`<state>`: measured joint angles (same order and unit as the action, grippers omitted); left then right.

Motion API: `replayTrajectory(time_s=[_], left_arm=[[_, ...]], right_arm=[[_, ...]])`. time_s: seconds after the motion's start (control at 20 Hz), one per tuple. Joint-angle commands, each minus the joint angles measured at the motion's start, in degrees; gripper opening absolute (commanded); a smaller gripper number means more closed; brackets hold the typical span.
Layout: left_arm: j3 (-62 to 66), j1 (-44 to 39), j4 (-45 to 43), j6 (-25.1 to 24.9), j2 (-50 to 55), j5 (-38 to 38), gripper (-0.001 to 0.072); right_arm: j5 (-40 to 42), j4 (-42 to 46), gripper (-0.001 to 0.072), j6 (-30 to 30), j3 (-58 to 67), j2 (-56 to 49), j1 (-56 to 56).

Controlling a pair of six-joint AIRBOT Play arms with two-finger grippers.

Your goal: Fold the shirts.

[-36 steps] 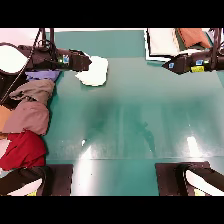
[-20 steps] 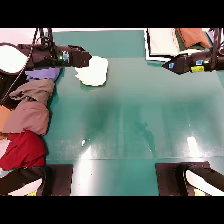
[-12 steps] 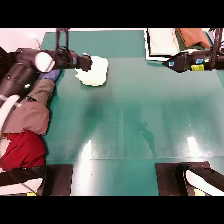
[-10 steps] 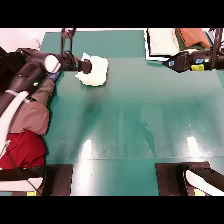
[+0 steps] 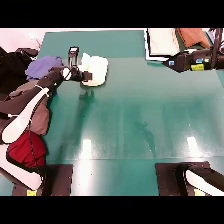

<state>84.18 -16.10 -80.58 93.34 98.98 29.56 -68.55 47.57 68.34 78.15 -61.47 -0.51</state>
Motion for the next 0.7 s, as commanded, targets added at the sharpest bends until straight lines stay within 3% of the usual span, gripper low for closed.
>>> replayTrajectory(time_s=[0.0,0.15,0.3,0.45,0.65], left_arm=[[6.80,0.20,0.37,-0.92,0.72,7.19,0.0024],[23.12,0.17,-0.20,-4.48,0.33,21.62,0.0023],[35.85,-0.22,-0.28,-8.17,-6.86,26.49,0.0022],[33.75,-0.24,-0.17,-7.78,-19.96,26.25,0.0022],[27.67,-3.89,0.02,-7.82,-30.21,36.48,0.0022]], right_arm=[[0.02,-0.04,0.0015,0.02,0.04,0.04,-0.04],[-0.20,-0.63,0.0015,0.04,1.60,0.02,-0.04],[-1.03,-0.46,0.0015,0.04,8.39,0.04,-0.04],[-0.96,2.10,0.0015,0.04,15.34,0.04,-0.04],[-0.90,2.10,0.0015,0.07,21.99,0.04,-0.04]])
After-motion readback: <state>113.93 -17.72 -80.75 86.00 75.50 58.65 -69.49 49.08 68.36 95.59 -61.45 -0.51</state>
